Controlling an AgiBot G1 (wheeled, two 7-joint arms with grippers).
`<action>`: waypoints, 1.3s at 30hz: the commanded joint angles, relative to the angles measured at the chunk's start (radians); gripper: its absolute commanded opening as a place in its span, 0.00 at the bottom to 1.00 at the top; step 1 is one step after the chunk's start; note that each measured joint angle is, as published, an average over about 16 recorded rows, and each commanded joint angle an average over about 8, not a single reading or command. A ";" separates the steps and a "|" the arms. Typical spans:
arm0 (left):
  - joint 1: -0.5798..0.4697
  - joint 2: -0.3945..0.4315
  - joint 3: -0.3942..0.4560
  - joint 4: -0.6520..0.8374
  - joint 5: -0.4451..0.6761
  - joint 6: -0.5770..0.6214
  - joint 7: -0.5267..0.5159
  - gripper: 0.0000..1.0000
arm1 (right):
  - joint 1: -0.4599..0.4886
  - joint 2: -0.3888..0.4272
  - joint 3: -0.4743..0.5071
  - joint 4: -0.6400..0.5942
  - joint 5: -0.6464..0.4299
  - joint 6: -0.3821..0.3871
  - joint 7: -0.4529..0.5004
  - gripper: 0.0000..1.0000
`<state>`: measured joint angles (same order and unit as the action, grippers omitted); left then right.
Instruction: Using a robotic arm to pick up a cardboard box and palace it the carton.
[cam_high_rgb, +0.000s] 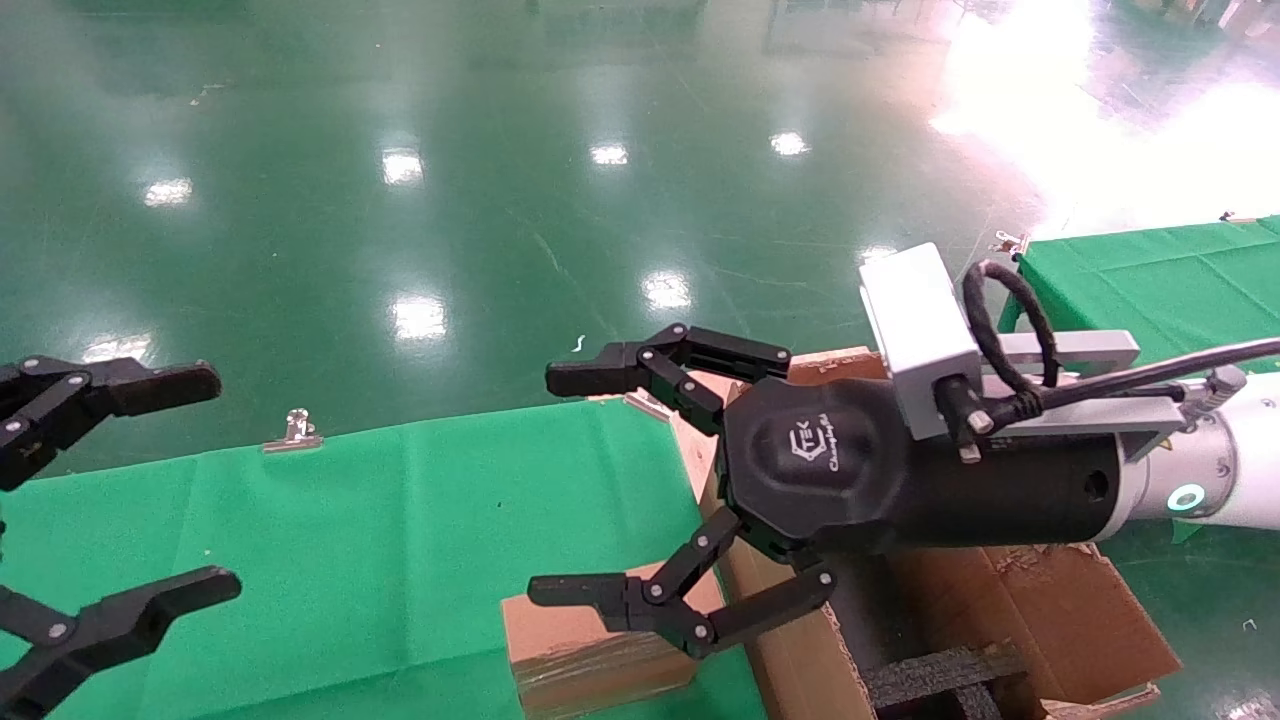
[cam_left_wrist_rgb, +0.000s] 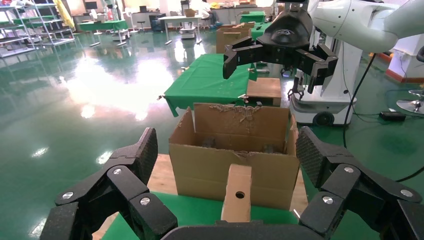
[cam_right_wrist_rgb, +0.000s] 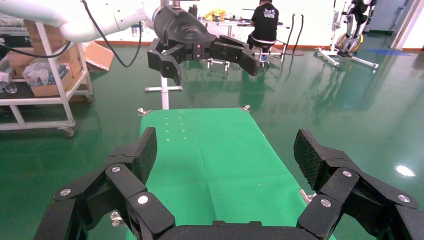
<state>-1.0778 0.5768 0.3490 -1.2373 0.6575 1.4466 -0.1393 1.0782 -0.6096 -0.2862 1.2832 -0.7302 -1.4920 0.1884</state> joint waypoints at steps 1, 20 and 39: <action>0.000 0.000 0.000 0.000 0.000 0.000 0.000 1.00 | 0.000 0.000 0.000 0.000 0.000 0.000 0.000 1.00; 0.000 0.000 0.000 0.000 0.000 0.000 0.000 0.13 | 0.000 0.000 0.000 0.000 0.000 0.000 0.000 1.00; 0.000 0.000 0.000 0.000 0.000 0.000 0.000 0.00 | 0.151 -0.066 -0.168 -0.068 -0.307 -0.044 0.075 1.00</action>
<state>-1.0778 0.5768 0.3491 -1.2373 0.6576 1.4465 -0.1393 1.2281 -0.6819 -0.4543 1.2100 -1.0314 -1.5362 0.2547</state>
